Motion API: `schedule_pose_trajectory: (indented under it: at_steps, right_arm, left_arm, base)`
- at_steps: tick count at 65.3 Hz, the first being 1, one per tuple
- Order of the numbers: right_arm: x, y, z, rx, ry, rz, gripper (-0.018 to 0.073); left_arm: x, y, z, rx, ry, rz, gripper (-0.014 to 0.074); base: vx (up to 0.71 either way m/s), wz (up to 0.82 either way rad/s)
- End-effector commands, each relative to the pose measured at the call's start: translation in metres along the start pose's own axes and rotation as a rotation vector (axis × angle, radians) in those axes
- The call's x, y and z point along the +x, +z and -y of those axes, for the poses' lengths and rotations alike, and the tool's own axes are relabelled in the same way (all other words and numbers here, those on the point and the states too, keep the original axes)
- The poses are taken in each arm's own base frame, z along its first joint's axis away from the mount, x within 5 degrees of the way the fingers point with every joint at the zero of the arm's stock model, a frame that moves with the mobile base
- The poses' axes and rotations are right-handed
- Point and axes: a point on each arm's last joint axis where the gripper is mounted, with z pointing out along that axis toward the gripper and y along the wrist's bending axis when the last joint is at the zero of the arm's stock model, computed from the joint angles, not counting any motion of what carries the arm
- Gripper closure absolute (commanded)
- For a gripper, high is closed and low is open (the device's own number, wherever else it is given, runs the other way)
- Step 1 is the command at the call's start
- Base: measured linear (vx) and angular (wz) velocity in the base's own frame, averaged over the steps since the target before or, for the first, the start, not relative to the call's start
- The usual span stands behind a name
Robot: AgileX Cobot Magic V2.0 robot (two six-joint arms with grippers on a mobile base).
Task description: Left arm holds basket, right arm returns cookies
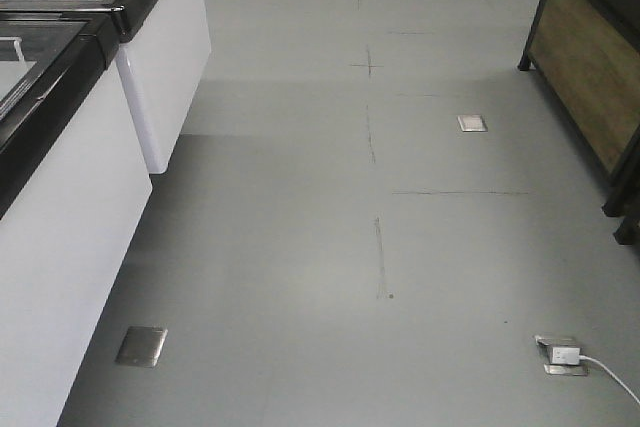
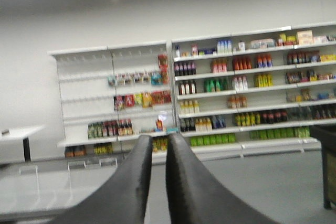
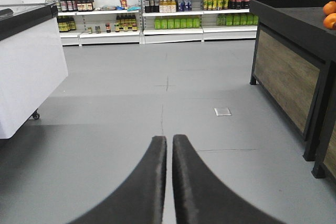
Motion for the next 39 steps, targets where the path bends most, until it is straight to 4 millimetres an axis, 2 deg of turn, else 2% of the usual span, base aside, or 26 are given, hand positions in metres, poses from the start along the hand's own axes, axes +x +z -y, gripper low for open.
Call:
schedule_pose_trajectory:
  at_steps: [1, 10, 24, 31, 39]
  right_arm:
    - [-0.001, 0.000, 0.001, 0.007, -0.011, 0.065, 0.0566]
    - [-0.001, 0.000, 0.001, 0.007, -0.011, 0.066, 0.0566]
    - [-0.001, 0.000, 0.001, 0.007, -0.011, 0.066, 0.0566]
    - [-0.001, 0.000, 0.001, 0.007, -0.011, 0.066, 0.0566]
    - [-0.001, 0.000, 0.001, 0.007, -0.011, 0.066, 0.0566]
  left_arm:
    - [0.000, 0.013, 0.002, 0.019, -0.060, -0.018, 0.0452]
    - [0.014, 0.028, 0.004, 0.028, -0.082, -0.108, 0.0339]
    - [0.025, 0.042, 0.005, 0.030, -0.080, -0.166, 0.0157]
    - [0.027, 0.044, 0.005, 0.030, -0.080, -0.175, 0.0113]
    - [0.028, 0.044, 0.005, 0.029, -0.075, -0.177, 0.0108]
  base:
    - [0.00, 0.00]
    - [0.00, 0.00]
    - [0.00, 0.00]
    - [0.00, 0.00]
    - [0.00, 0.00]
